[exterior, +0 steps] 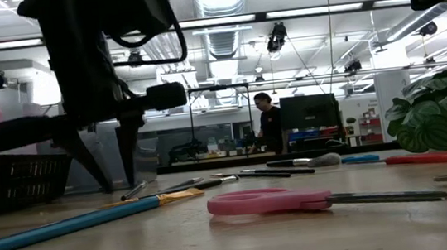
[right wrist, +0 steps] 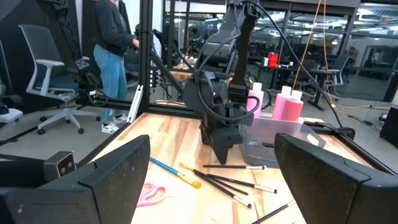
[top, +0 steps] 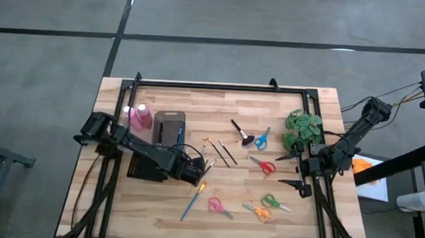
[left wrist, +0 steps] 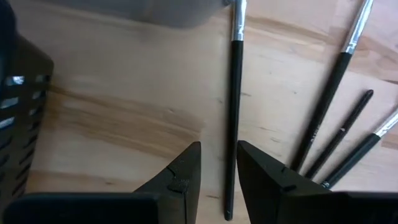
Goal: Pick & Place Paint Supplies
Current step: Put the black brush into the black bin
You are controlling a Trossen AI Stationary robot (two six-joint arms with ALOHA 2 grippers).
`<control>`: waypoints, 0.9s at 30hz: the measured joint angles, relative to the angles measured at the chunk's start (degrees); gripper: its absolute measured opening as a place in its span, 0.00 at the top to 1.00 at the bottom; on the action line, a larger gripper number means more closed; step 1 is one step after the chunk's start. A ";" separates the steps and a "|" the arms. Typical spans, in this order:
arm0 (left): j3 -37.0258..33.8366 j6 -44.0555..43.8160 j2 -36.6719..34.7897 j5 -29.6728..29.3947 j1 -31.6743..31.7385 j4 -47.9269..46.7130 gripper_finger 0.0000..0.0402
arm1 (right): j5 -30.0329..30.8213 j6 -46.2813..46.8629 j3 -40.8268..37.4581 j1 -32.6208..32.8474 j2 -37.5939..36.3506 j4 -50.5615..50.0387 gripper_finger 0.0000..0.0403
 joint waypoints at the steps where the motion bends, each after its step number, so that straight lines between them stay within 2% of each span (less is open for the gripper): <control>1: -0.49 0.01 0.00 -0.01 0.01 0.52 0.74 | 0.00 0.05 0.00 0.00 0.00 0.00 0.15; 27: -1.49 3.28 -0.04 0.02 0.05 1.98 0.74 | 0.00 0.05 0.00 0.00 0.00 0.02 0.15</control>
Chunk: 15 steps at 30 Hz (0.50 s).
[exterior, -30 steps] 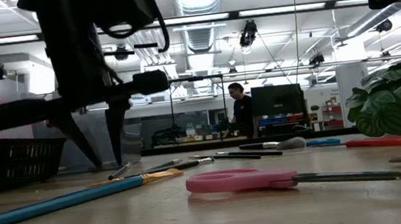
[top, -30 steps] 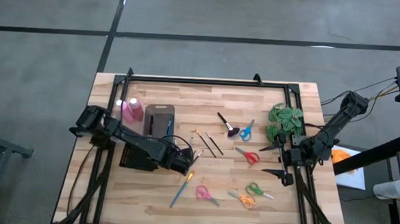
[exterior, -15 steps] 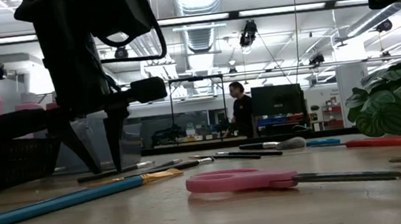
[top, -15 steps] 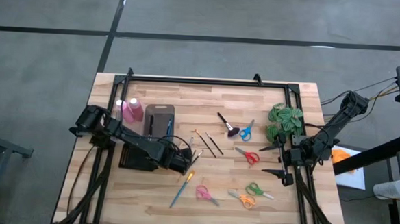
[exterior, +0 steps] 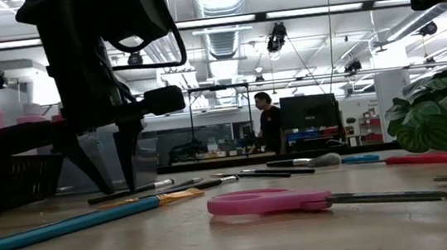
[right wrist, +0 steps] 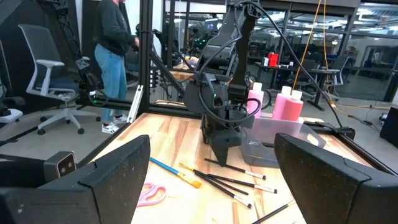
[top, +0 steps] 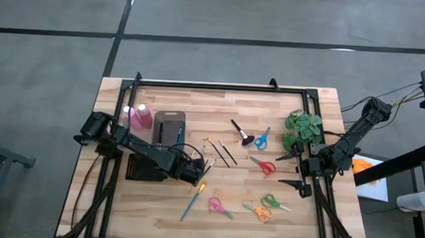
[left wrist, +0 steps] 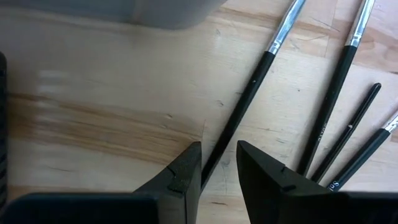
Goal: Pick & Place Paint Supplies
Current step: Put the black brush into the black bin
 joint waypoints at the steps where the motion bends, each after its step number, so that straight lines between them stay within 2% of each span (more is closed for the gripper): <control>1: -0.01 0.55 0.00 0.01 0.00 0.01 0.74 | 0.00 -0.06 0.00 0.00 0.00 -0.02 0.15; 4: -0.01 4.78 0.00 0.03 -0.01 0.07 0.74 | 0.01 -0.01 0.00 -0.01 0.00 -0.01 0.15; 15: -0.01 29.90 0.00 1.03 -0.02 0.03 0.74 | 0.00 -0.11 0.00 -0.02 0.00 -0.02 0.15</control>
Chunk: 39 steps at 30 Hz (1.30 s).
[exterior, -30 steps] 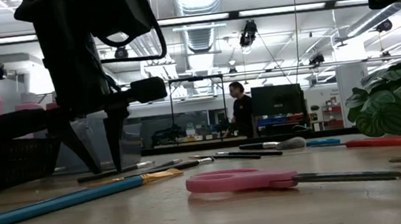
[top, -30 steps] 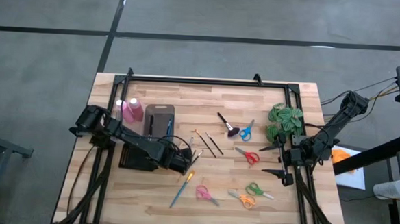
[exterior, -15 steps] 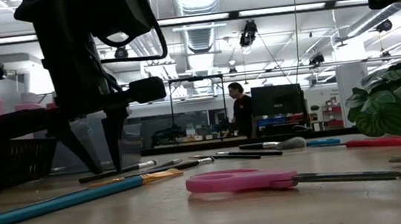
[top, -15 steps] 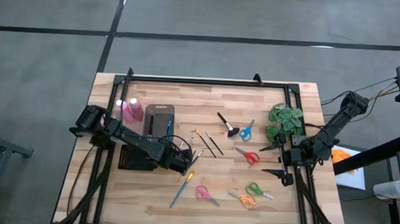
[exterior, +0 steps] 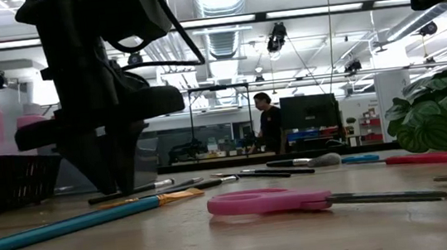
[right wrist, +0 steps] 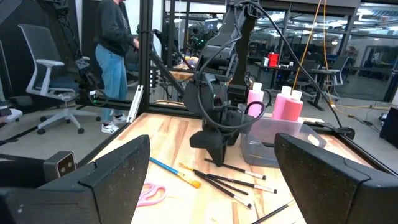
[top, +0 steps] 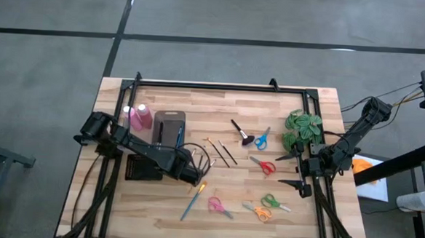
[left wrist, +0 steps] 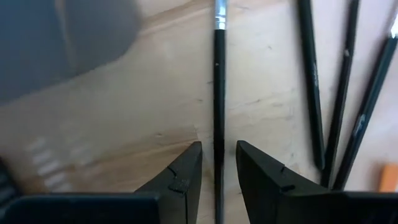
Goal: Pick & Place Paint Supplies
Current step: Put the black brush into the black bin
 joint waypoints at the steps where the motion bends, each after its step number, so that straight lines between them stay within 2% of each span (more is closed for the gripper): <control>1: 0.00 1.70 0.00 0.25 0.00 0.00 0.74 | 0.00 0.03 0.00 0.00 0.00 0.02 0.15; 8: 0.00 6.78 -0.02 2.22 0.02 -0.03 0.74 | 0.00 0.00 0.00 0.00 0.01 0.01 0.15; 20: 0.00 7.39 -0.09 3.30 0.02 -0.50 0.75 | 0.00 0.08 0.00 0.01 0.00 0.02 0.15; 23: 0.00 7.36 -0.11 3.43 0.02 -0.68 0.81 | 0.00 0.10 0.00 0.02 0.00 0.00 0.15; 28: 0.02 6.71 -0.13 3.62 0.00 -0.70 0.97 | 0.00 0.10 0.00 0.00 0.02 0.01 0.15; 39: 0.04 6.70 -0.17 3.60 0.00 -0.70 0.99 | 0.00 0.02 0.00 0.00 0.02 0.02 0.15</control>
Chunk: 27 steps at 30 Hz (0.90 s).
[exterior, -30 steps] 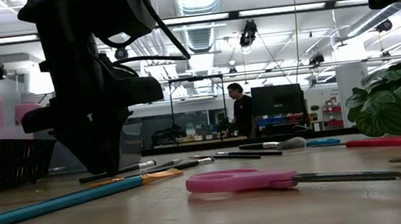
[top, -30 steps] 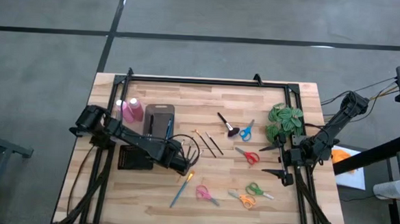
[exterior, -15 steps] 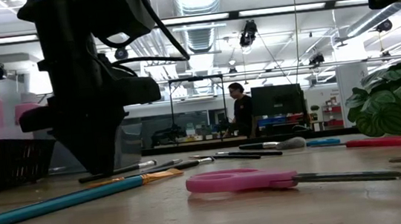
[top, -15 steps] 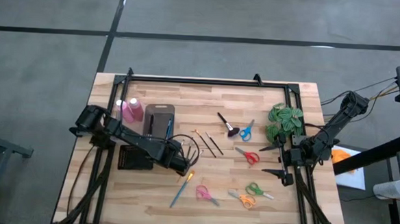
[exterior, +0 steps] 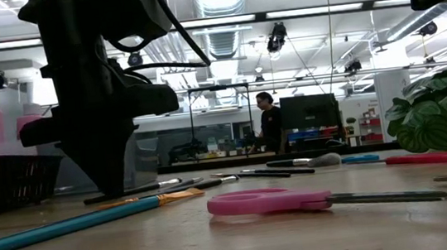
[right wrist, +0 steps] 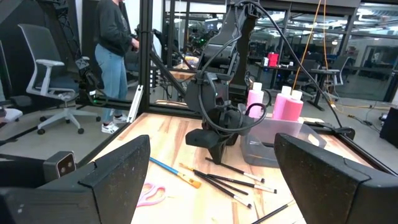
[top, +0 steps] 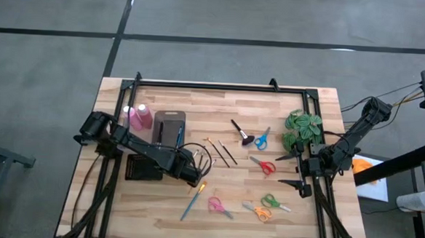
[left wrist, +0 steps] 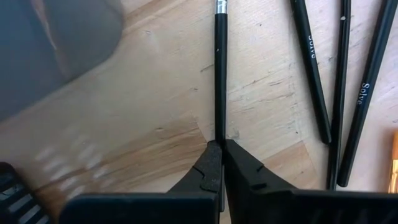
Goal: Pick & Place Paint Supplies
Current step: Put the black brush into the black bin
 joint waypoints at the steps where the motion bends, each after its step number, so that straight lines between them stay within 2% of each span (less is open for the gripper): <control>1: 0.00 0.00 0.00 -0.02 0.00 0.00 0.99 | 0.00 0.08 0.00 0.00 0.00 0.00 0.15; 20: 2.14 0.27 -0.04 -1.36 -0.04 0.14 1.00 | 0.01 -0.01 -0.01 0.02 0.00 -0.02 0.15; 27: 4.90 0.03 -0.07 -2.85 -0.04 -3.13 1.00 | 0.00 0.09 0.00 0.00 0.00 0.00 0.15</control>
